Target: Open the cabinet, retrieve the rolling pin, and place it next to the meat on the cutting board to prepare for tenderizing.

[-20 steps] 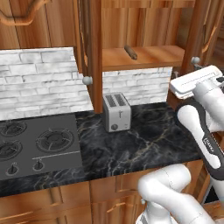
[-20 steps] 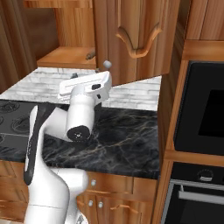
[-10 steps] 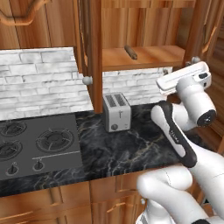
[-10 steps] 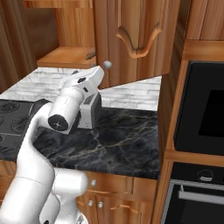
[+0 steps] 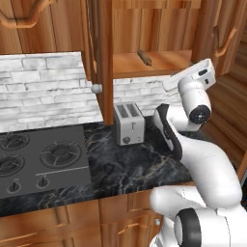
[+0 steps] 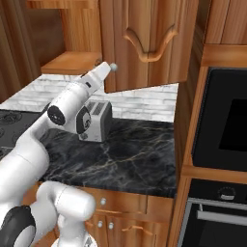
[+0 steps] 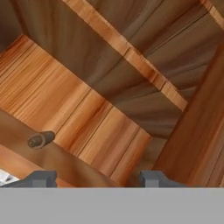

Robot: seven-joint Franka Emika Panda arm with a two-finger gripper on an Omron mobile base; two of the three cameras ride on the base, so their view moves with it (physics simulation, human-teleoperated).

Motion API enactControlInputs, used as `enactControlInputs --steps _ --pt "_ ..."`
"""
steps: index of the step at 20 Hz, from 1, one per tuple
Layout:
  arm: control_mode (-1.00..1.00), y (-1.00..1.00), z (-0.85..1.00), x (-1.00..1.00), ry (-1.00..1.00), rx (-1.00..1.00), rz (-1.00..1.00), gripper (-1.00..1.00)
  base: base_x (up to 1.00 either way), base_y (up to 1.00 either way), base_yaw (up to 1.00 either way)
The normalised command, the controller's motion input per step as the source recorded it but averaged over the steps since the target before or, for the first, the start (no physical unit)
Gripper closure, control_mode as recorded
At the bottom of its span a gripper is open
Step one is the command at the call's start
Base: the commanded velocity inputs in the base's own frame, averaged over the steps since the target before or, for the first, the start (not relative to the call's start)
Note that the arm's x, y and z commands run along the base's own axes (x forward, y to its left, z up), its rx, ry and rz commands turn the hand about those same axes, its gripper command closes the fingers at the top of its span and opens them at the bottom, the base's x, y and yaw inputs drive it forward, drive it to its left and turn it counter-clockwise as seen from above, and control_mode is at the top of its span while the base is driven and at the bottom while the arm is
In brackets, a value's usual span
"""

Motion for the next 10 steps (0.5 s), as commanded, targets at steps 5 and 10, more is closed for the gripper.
enactControlInputs --steps 5,10 --pt "-1.00 0.02 0.00 0.35 0.08 -0.10 -0.11 -1.00 0.00 0.00 0.00" --pt "-1.00 0.28 -0.12 -0.46 -0.04 -0.19 -0.07 -1.00 0.00 0.00 0.00"
